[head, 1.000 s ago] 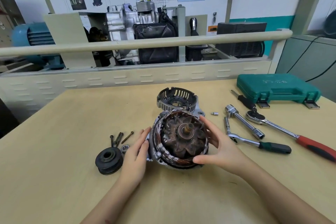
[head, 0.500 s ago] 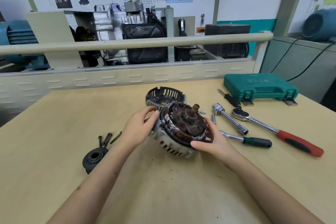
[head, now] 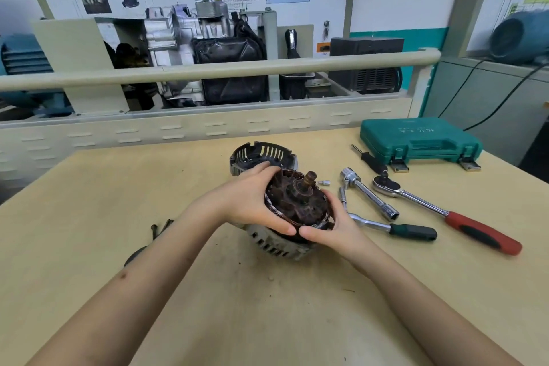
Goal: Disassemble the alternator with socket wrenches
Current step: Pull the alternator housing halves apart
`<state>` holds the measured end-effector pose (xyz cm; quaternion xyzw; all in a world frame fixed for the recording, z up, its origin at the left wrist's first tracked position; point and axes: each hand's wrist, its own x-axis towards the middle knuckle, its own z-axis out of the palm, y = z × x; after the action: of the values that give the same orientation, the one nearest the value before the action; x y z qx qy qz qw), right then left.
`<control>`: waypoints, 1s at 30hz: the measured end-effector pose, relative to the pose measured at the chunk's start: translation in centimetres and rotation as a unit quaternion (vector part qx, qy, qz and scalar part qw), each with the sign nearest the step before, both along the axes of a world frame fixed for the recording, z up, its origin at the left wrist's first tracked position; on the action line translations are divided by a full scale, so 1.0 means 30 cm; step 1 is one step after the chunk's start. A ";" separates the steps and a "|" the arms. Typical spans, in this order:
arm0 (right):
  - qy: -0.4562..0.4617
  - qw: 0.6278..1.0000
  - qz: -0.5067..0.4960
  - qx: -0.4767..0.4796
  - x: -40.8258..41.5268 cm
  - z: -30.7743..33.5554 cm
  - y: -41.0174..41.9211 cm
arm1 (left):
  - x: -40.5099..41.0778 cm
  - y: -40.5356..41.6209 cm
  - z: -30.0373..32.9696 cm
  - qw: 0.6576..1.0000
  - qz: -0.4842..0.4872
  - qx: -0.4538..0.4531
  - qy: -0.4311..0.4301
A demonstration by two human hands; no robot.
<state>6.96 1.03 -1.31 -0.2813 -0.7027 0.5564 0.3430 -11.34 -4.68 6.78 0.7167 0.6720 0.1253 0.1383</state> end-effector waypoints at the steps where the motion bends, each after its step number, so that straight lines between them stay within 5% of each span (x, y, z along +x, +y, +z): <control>1: 0.005 1.000 -0.005 0.006 -0.001 0.000 0.001 | 0.003 0.007 0.002 1.000 0.001 -0.001 -0.004; 8: 0.028 0.998 -0.033 0.051 -0.004 0.009 0.001 | 0.012 -0.018 -0.033 0.995 -0.015 0.027 -0.093; 18: -0.140 0.974 0.018 0.179 0.017 0.027 -0.042 | -0.006 -0.158 -0.190 0.970 -0.002 0.199 -0.140; 23: -0.202 0.952 0.075 0.217 -0.024 0.078 -0.042 | -0.051 -0.204 -0.269 0.939 0.065 0.184 -0.283; 30: -0.286 0.906 0.118 0.288 -0.052 0.159 0.017 | -0.104 -0.208 -0.285 0.938 0.079 0.146 -0.305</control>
<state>5.39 1.53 3.47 -0.2321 -0.9286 0.2615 0.1246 -14.47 -10.91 -1.78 0.6009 0.6262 0.4452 0.2205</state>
